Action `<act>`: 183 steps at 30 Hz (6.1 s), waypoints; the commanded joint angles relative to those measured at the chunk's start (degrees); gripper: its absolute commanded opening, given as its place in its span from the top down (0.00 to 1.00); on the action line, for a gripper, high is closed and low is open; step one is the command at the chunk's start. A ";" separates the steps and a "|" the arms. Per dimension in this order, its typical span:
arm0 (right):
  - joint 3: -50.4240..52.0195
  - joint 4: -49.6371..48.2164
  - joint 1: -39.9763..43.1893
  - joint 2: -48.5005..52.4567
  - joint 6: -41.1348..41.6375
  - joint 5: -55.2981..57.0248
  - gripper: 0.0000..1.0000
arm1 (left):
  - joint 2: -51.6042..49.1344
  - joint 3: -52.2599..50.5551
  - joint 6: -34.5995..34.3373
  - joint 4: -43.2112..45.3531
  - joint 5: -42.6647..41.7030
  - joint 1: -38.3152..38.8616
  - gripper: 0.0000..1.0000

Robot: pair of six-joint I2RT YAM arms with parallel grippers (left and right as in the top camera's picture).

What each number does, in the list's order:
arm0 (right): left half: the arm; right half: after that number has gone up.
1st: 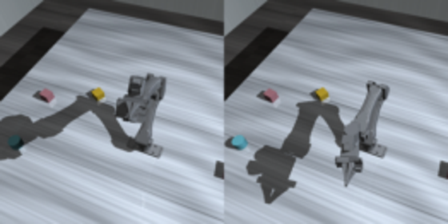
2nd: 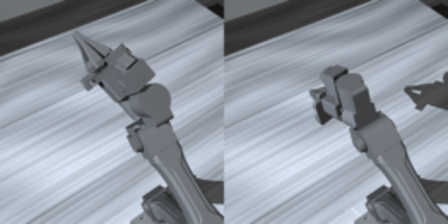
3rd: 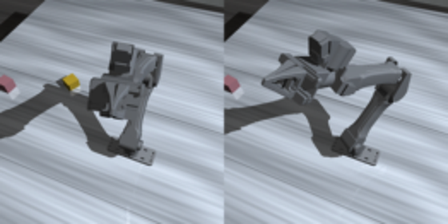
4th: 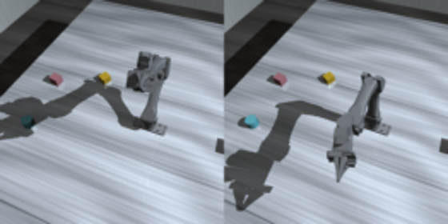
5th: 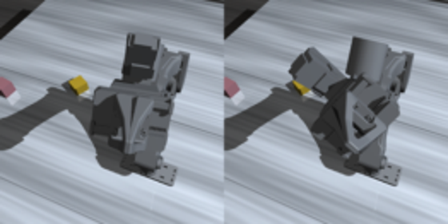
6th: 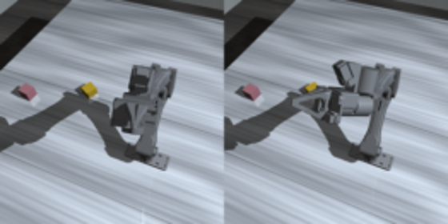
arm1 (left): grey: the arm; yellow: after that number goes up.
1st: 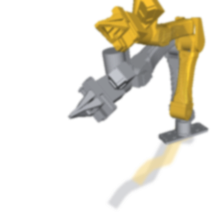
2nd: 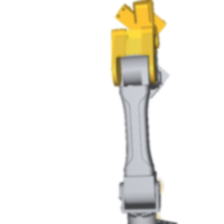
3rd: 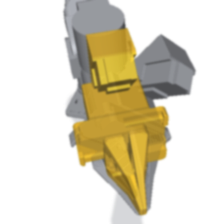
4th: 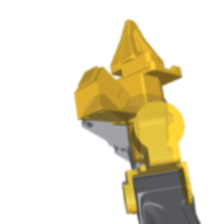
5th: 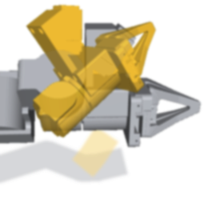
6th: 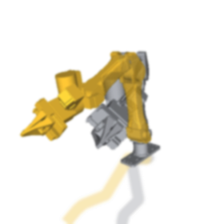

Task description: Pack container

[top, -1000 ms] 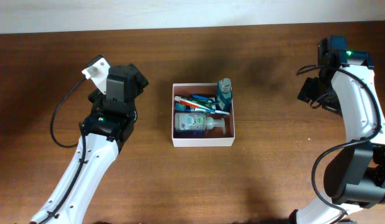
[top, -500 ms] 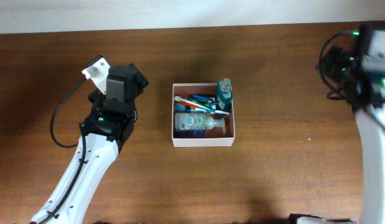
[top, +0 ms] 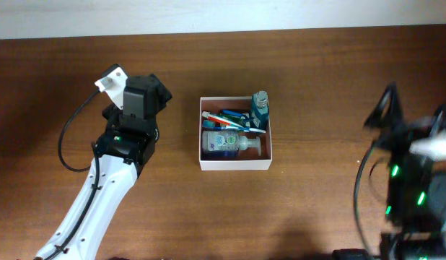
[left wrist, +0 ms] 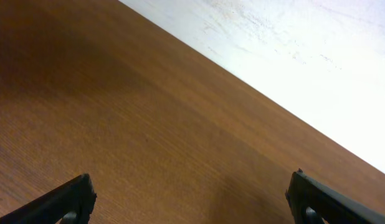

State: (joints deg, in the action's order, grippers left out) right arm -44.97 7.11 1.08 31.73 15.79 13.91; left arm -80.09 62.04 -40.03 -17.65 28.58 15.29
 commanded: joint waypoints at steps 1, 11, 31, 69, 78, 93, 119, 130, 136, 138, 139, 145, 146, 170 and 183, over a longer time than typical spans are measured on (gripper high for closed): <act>11.10 -2.73 -0.33 -9.86 -1.81 -1.31 0.01 | 0.72 0.52 1.09 -0.07 0.81 -0.07 0.01; 31.63 -9.18 -0.33 -26.27 -2.05 -3.26 0.02 | 0.72 0.52 1.09 -0.07 0.81 -0.07 0.01; 44.50 -15.39 -0.33 -31.54 -15.08 -8.96 0.01 | 0.72 0.52 1.09 -0.07 0.81 -0.07 0.01; 44.65 -2.89 -0.33 -31.43 -18.36 -9.22 0.02 | 0.72 0.52 1.09 -0.07 0.81 -0.07 0.01; 44.65 -2.89 -0.33 -31.43 -18.36 -9.22 0.01 | 0.72 0.52 1.09 -3.76 0.83 -0.07 0.01; 44.65 -2.89 -0.33 -31.43 -18.36 -9.22 0.01 | 5.07 -4.63 1.09 -13.64 0.83 -0.07 0.01; 44.65 -2.89 -0.33 -31.41 -18.36 -9.22 0.01 | 50.36 -57.42 10.36 18.49 -2.58 -5.31 0.01; 44.65 -2.89 -0.33 -31.43 -18.36 -9.22 0.01 | 59.47 -60.61 22.16 18.29 -4.87 -8.76 0.01; 44.65 -2.91 -0.33 -31.43 -18.36 -9.22 0.01 | 63.82 -61.55 24.22 14.80 -6.19 -10.49 0.01; 44.65 -2.89 -0.33 -31.43 -18.36 -9.22 0.01 | 64.57 -61.55 26.36 14.80 -7.56 -11.50 0.01; 44.65 -2.89 -0.33 -31.41 -18.36 -9.22 0.01 | 65.11 -61.55 27.98 14.78 -8.57 -12.04 0.01; 44.65 -2.89 -0.33 -31.43 -18.36 -9.22 0.02 | 69.42 -61.55 38.60 14.16 -15.91 -14.69 0.01; 44.65 -2.89 -0.33 -31.41 -18.36 -9.22 0.01 | 70.03 -61.55 39.19 14.14 -16.20 -14.95 0.01; 44.65 -2.89 -0.33 -31.43 -18.36 -9.22 0.01 | 79.80 -61.53 43.15 14.03 -16.37 -15.45 0.01; 44.65 -2.89 -0.33 -31.41 -18.36 -9.22 0.02 | 79.80 -61.53 43.12 14.03 -16.39 -15.45 0.01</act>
State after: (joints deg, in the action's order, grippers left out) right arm -0.58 3.73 1.06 0.91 -2.17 4.80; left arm -0.84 0.78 2.00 -3.44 13.23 0.19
